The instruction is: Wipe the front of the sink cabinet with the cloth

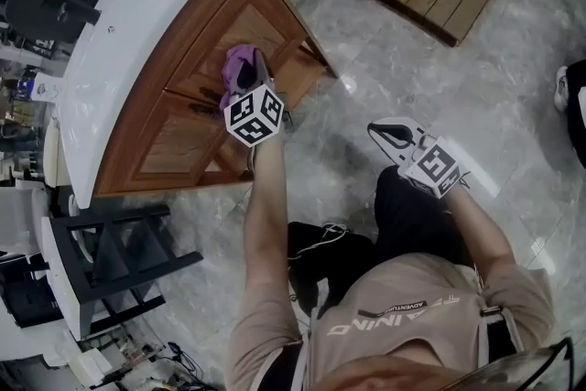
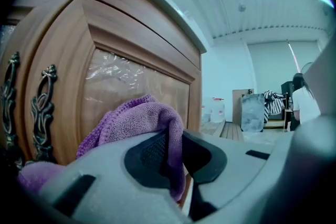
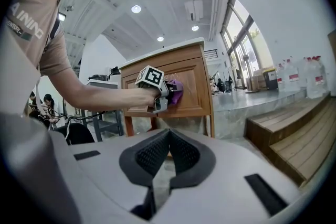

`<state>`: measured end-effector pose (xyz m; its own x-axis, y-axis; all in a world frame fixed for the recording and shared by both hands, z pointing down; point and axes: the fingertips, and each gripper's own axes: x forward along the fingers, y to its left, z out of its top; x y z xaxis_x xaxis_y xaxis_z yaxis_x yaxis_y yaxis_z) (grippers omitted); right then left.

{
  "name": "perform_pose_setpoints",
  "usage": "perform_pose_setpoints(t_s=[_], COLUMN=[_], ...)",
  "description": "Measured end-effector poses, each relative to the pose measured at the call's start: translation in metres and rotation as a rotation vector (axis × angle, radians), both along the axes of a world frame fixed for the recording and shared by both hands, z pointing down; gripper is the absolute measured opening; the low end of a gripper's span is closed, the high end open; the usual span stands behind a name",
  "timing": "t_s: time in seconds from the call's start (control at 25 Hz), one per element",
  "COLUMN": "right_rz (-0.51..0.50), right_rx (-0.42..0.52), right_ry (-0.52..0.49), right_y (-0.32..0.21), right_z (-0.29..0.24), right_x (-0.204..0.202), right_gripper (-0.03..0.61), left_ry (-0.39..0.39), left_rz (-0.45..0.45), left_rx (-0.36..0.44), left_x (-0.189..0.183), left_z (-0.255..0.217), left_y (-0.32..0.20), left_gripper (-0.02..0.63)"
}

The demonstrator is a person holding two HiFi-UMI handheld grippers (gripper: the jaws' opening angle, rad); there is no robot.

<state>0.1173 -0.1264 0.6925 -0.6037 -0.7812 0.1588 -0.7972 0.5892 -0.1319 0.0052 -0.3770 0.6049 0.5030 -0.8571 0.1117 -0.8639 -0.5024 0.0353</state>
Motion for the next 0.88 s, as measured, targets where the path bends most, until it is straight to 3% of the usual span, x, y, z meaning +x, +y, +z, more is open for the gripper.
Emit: perform_pose_setpoints(t_s=[0.36,0.56,0.72,0.88], right_rz=[0.028,0.038,0.082,0.09], right_rx=[-0.025,-0.027,-0.042,-0.051], right_ry=[0.005,0.019,-0.031,-0.026], right_y=[0.007,0.011,0.019,0.021], right_z=[0.008,0.009,0.007,0.01], right_x=[0.013,0.018,0.025,0.028], right_gripper=[0.012,0.011,0.011,0.011], left_ry=[-0.038,-0.008,-0.113,-0.121], left_rz=[0.131,0.206,0.278,0.394], left_rx=[-0.042,-0.136,-0.105,-0.13], left_x=[0.057,0.099,0.117,0.137], left_z=[0.008,0.015,0.023,0.028], left_y=[-0.015,-0.024,-0.02,-0.016], left_gripper=[0.037,0.037,0.037,0.037])
